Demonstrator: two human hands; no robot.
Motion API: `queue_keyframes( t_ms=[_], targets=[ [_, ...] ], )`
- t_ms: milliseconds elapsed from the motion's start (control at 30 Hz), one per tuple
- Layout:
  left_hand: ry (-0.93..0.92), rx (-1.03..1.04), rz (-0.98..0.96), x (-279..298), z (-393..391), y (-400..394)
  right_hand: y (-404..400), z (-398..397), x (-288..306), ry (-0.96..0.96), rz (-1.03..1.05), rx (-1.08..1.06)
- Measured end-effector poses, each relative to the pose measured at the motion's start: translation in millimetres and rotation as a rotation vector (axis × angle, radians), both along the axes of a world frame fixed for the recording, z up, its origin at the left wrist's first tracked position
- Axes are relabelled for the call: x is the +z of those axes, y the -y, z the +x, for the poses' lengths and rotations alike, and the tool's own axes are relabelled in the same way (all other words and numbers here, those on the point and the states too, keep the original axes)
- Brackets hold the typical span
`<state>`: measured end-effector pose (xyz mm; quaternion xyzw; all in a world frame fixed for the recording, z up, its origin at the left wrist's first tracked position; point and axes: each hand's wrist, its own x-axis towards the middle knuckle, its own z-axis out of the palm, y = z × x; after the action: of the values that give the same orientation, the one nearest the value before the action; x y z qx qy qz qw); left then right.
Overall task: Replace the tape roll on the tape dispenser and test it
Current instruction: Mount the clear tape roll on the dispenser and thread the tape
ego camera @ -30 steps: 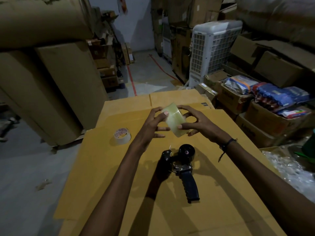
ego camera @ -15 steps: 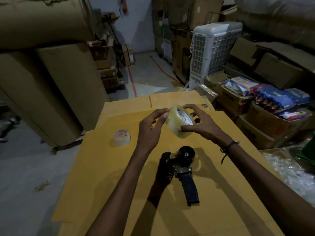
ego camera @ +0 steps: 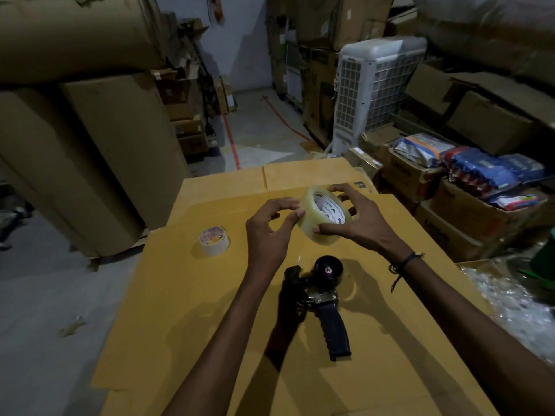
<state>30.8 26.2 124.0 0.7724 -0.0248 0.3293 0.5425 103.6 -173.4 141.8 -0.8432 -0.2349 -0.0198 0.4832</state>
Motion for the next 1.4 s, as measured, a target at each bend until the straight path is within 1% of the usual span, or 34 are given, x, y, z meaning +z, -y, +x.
queue_keyframes(
  t_ms=[133, 233, 333, 433, 667, 900, 1000, 1100, 1233, 1400],
  targets=[
    [0.032, 0.011, 0.088, -1.0, 1.2, 4.6, -1.4, -1.1, 0.2, 0.002, -0.009, -0.012],
    [0.022, 0.04, 0.094, 0.2, 3.1, 2.5, -0.3, -0.8, 1.4, -0.013, -0.023, 0.016],
    [-0.028, 0.044, 0.045, 0.1, 5.9, -6.1, 2.5, -0.4, -0.2, -0.019, -0.031, 0.073],
    [-0.086, -0.02, 0.015, -0.8, 6.1, -11.4, 8.4, 0.8, -3.0, -0.038, -0.035, 0.106],
    [-0.259, -0.175, -0.166, -11.3, 3.5, -18.1, 18.0, 3.7, -11.8, -0.075, -0.05, 0.191],
    [-0.4, -0.216, -0.262, -33.0, -0.7, -15.9, 26.5, 8.6, -20.9, -0.088, -0.131, 0.23],
    [-0.424, -0.238, -0.23, -41.5, 6.4, -17.9, 29.4, 8.9, -29.7, -0.043, -0.208, 0.191],
    [-0.447, -0.229, -0.153, -57.9, 18.8, -20.4, 29.7, 5.5, -42.1, -0.008, -0.276, 0.088],
    [-0.549, -0.29, -0.157, -82.0, 30.2, -16.2, 27.7, -5.4, -59.7, 0.017, -0.353, -0.04],
    [-0.581, -0.325, -0.147, -99.7, 47.5, -12.2, 25.3, -20.4, -86.2, 0.016, -0.372, -0.193]
  ],
)
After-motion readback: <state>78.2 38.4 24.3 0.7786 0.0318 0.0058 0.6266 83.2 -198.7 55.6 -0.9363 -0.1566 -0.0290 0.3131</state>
